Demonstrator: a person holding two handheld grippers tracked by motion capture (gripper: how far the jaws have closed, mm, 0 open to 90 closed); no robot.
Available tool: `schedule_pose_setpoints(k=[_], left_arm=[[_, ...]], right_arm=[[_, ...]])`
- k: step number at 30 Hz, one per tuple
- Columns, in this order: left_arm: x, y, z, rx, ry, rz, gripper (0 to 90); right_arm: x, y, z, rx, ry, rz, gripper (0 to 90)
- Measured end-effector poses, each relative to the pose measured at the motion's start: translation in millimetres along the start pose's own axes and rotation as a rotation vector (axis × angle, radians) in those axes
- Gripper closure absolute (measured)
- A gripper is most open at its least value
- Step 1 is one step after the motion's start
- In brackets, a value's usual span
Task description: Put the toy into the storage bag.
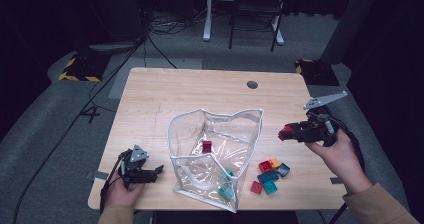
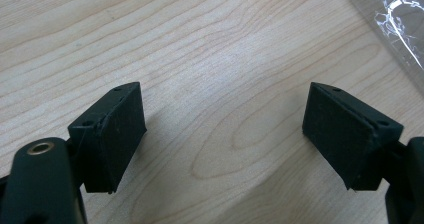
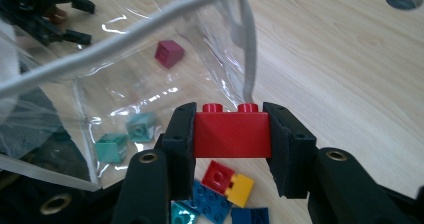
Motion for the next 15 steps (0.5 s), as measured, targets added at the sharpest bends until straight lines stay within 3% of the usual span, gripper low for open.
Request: schedule_pose_setpoints(k=[6, 15], left_arm=[[0.0, 0.1, -0.1, -0.001, 0.000, 0.000, 17.7], [-1.1, 1.2, -0.4, -0.004, -0.007, -0.001, 17.7]], right_arm=[[5.1, -23.8, 22.6, -0.064, -0.041, 0.011, 58.9], [17.0, -50.8, 43.2, -0.125, -0.092, 0.026, 58.9]])
Point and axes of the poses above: each handheld gripper's, and its own axes: x roughly forward along the jaws, y roughly out of its underside, z roughly to its left, the point moved 4 cm from there along x, roughly forward along the jaws, and after that the axes turned 15 degrees about -y, right-handed, at the moved point
